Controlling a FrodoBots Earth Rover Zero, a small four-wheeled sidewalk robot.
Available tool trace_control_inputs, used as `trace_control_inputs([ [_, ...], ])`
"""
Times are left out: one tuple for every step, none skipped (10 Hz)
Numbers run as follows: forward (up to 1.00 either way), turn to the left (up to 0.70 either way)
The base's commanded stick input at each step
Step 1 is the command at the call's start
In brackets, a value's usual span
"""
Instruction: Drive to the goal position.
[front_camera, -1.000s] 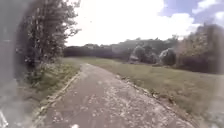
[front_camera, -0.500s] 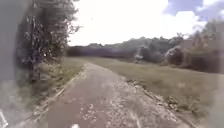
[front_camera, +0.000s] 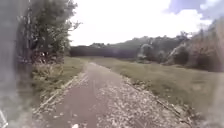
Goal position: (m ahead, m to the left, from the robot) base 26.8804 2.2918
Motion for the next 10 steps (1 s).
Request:
trace_control_inputs([
  [1.00, 0.02],
  [1.00, 0.03],
  [1.00, 0.11],
  [1.00, 0.20],
  [1.00, 0.28],
  [1.00, 0.36],
  [1.00, 0.34],
  [1.00, 0.21],
  [1.00, 0.08],
  [1.00, 0.07],
])
